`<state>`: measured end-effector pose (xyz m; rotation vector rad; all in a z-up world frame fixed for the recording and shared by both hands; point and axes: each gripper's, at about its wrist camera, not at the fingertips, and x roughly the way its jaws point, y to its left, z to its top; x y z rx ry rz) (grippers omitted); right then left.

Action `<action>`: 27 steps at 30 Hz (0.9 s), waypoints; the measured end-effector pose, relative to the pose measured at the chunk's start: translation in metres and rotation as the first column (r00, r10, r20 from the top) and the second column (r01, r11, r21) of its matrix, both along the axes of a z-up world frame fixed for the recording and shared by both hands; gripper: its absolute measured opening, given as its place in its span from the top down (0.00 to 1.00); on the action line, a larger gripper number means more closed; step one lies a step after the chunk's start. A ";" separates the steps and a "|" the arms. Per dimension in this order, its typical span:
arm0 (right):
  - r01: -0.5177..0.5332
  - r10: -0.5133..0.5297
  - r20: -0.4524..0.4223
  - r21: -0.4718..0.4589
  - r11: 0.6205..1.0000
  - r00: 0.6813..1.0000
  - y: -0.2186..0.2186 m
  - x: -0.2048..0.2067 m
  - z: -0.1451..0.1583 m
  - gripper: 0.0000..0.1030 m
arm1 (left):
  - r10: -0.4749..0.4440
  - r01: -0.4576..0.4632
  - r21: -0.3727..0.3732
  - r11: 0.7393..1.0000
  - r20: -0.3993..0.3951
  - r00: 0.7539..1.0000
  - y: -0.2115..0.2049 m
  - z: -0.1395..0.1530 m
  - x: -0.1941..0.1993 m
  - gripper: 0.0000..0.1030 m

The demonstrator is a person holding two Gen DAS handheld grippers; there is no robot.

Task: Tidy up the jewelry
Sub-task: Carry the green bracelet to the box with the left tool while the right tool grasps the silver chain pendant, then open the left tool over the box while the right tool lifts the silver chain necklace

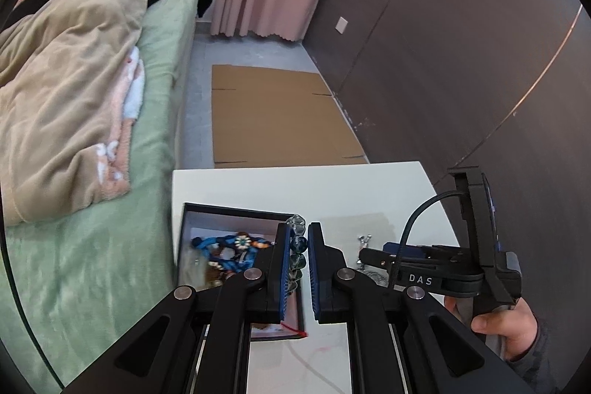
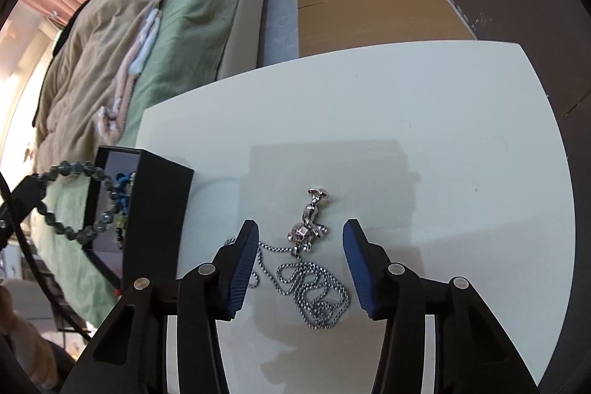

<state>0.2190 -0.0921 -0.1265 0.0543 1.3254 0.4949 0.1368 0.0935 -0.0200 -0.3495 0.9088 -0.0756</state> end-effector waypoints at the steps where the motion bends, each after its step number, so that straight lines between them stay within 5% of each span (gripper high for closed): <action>1: -0.002 0.002 0.002 -0.007 1.000 1.000 0.002 0.000 -0.001 0.56 | 0.005 -0.005 0.000 1.000 -0.001 1.000 0.002 0.000 -0.001 0.91; 6: -0.013 0.015 0.016 -0.100 0.995 1.000 0.013 0.001 -0.010 0.78 | 0.034 -0.034 -0.008 0.999 -0.007 0.999 0.018 -0.004 -0.005 0.91; 9: -0.012 0.017 0.036 -0.131 0.991 0.999 0.015 -0.001 -0.008 0.80 | 0.036 -0.036 -0.018 0.999 -0.014 0.999 0.022 -0.006 -0.006 0.91; 18: -0.014 0.014 0.125 -0.002 1.000 0.992 0.015 -0.014 0.038 0.80 | 0.061 -0.065 -0.043 0.997 -0.070 0.996 0.033 -0.015 0.000 0.87; 19: -0.017 0.014 0.136 0.015 1.000 0.991 0.015 -0.016 0.044 0.80 | 0.063 -0.066 -0.036 0.997 -0.075 0.995 0.034 -0.015 0.000 0.84; 23: -0.024 0.012 0.168 0.073 0.997 0.986 0.015 -0.026 0.065 0.80 | 0.090 -0.090 -0.011 0.996 -0.040 0.995 0.039 -0.008 -0.008 0.43; 27: -0.035 0.013 0.203 0.106 0.994 0.979 0.019 -0.034 0.084 0.80 | 0.120 -0.120 -0.001 0.993 -0.001 0.993 0.050 0.001 -0.014 0.36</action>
